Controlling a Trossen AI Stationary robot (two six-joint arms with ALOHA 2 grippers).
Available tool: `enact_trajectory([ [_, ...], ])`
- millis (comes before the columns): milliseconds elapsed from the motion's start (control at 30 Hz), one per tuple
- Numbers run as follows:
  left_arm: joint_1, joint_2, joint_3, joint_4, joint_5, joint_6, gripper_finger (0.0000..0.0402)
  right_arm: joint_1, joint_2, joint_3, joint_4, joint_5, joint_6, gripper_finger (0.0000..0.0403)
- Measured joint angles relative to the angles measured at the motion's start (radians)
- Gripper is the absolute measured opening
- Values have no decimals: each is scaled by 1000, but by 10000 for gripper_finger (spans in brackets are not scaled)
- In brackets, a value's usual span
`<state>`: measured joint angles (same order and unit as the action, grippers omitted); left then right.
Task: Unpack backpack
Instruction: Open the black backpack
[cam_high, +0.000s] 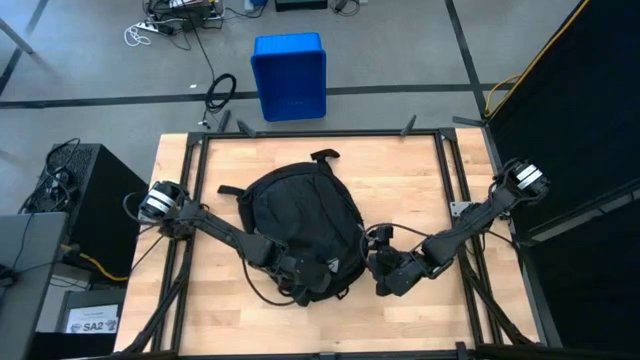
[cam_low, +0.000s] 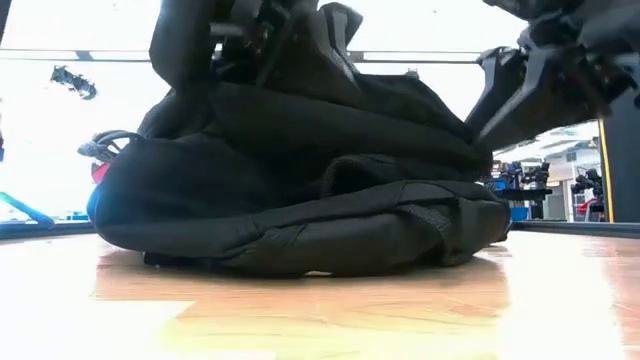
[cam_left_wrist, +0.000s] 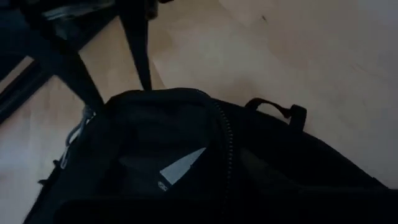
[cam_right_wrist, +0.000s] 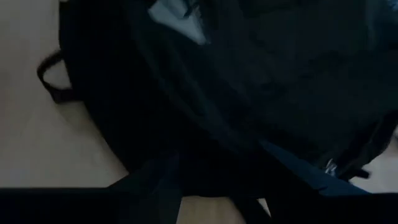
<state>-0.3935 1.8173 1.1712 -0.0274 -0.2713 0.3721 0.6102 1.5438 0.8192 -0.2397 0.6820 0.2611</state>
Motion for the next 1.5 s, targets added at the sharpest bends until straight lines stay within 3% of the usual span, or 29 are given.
enact_trajectory([
  [200,23,-96,-147,150,-7,-15,0,-6,9,0,-3,11,-3,162],
  [367,21,-199,-251,268,-109,-46,0,2,4,0,69,17,-16,169],
  [633,9,-253,-275,356,-191,-94,0,-7,12,0,153,9,-106,173],
  [933,8,-253,-275,385,-206,-89,0,-105,131,0,164,-20,-107,163],
  [1067,7,-274,-275,383,-324,-89,0,-125,163,1,163,-98,-107,129],
  [1267,13,-356,-275,304,-465,-89,0,-114,165,2,153,-123,-57,20],
  [1500,42,-461,-277,183,-595,-96,0,-88,168,2,152,-164,-10,3],
])
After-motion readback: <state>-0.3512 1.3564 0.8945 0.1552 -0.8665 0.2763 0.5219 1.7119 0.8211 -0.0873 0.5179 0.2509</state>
